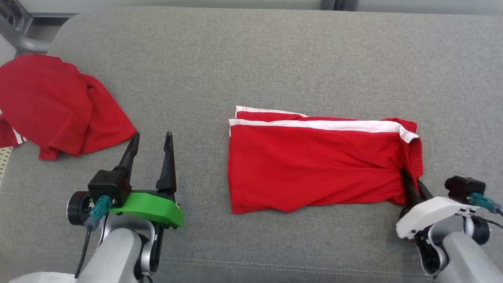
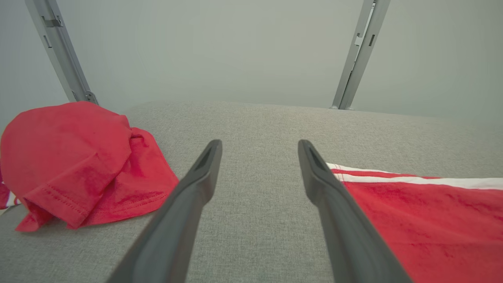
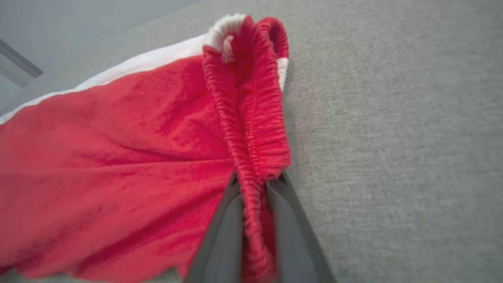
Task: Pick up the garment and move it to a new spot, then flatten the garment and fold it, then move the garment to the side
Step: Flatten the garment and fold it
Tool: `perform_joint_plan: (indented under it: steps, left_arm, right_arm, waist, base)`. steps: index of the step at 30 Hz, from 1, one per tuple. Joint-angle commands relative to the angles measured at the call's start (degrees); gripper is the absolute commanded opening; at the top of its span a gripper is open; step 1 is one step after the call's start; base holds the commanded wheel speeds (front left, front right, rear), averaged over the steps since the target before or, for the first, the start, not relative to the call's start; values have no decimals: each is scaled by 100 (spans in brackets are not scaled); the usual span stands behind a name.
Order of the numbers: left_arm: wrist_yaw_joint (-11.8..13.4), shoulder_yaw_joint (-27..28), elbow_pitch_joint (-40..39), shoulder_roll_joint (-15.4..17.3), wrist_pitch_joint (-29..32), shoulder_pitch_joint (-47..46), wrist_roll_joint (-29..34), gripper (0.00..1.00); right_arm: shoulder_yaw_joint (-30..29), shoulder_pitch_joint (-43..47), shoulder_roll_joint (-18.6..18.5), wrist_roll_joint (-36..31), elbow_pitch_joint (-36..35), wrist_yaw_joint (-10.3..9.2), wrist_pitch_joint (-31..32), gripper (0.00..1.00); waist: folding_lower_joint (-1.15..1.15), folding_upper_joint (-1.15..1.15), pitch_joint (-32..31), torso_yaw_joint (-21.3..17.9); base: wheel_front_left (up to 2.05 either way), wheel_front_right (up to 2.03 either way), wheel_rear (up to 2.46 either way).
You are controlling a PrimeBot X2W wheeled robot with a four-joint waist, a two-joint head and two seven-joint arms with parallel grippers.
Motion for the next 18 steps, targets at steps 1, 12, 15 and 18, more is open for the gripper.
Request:
perform_joint_plan:
  steps: [1,12,15,18]
  left_arm:
    - [-25,23,17,-8,-30,-60,33,100]
    - [-41,118,-27,-2,-24,-58,85,100]
    - [-44,135,-21,21,-19,-72,103,100]
    - [4,180,-25,57,-20,-38,104,100]
  right_arm:
    - [-154,19,-184,236,85,-28,-83,0]
    - [-872,353,-589,371,64,-22,-309,0]
    - [-798,286,-502,110,-252,-19,-320,0]
    - [-503,227,-345,-107,-890,-16,-201,0]
  waist:
    - [0,0,14,-30]
    - [0,0,80,-267]
    - [0,0,83,-372]
    - [0,0,57,-502]
  base:
    - [0,0,0]
    - [0,0,0]
    - [0,0,0]
    - [0,0,0]
